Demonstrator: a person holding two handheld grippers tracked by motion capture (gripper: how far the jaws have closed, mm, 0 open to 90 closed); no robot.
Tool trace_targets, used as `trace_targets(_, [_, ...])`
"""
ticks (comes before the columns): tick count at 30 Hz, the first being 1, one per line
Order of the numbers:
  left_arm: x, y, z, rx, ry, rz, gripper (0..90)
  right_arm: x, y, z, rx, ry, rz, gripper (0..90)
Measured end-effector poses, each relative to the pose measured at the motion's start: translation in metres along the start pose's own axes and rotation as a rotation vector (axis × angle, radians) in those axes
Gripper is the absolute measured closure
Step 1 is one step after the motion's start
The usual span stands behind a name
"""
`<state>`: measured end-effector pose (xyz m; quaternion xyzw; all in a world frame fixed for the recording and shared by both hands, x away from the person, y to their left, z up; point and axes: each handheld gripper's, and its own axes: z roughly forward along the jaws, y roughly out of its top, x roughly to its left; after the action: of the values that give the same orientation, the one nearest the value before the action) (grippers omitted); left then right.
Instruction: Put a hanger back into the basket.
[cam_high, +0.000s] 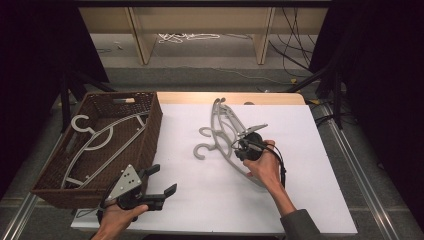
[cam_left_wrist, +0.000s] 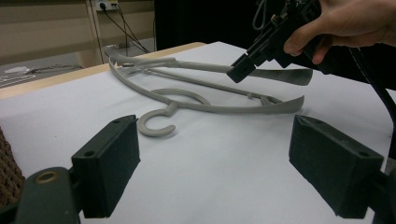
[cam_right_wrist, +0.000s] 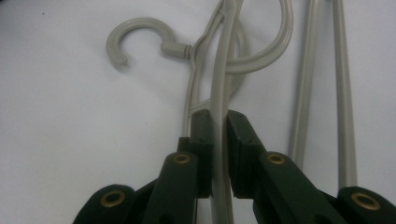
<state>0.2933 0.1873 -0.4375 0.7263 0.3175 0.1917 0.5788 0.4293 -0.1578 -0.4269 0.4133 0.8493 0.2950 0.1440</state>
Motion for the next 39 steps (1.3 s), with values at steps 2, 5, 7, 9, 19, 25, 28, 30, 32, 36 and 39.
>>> trace_targets(2, [0.000,0.000,0.000,0.003,0.000,0.000,16.1,0.000,0.000,-0.003,-0.010,-0.004,-0.014,82.6])
trace_targets(5, [0.000,0.000,0.000,0.001,0.001,-0.003,16.1,0.000,0.001,-0.009,-0.023,-0.008,-0.028,82.7])
trace_targets(7, [0.000,0.000,0.000,0.002,0.001,0.001,16.1,-0.001,0.001,-0.015,-0.024,-0.009,-0.036,82.8])
trace_targets(9, [0.000,0.000,0.000,0.004,0.003,0.000,16.1,-0.004,0.000,-0.020,-0.020,0.001,-0.046,82.9])
trace_targets(19, [0.000,0.000,0.000,0.005,0.004,0.018,16.1,-0.010,0.001,-0.047,-0.103,0.025,-0.057,83.2])
trace_targets(25, [-0.002,-0.001,0.002,0.012,0.009,0.035,16.3,-0.011,0.001,-0.061,-0.149,0.061,-0.065,83.1])
trace_targets(28, [-0.004,-0.001,0.005,0.007,-0.004,0.045,16.4,-0.010,-0.002,-0.068,-0.160,0.073,-0.079,83.0])
trace_targets(30, [-0.005,0.000,0.005,0.018,0.001,0.062,16.4,-0.009,-0.004,-0.071,-0.159,0.089,-0.093,82.9])
trace_targets(32, [-0.006,0.001,0.007,0.015,0.000,0.052,16.4,-0.007,-0.008,-0.071,-0.178,0.103,-0.107,83.0])
trace_targets(36, [-0.006,0.004,0.013,0.009,-0.007,0.057,16.6,-0.005,-0.015,-0.077,-0.155,0.130,-0.131,83.0])
trace_targets(39, [-0.006,0.010,0.016,0.006,0.011,0.078,16.7,-0.003,-0.018,-0.083,-0.163,0.157,-0.124,83.0])
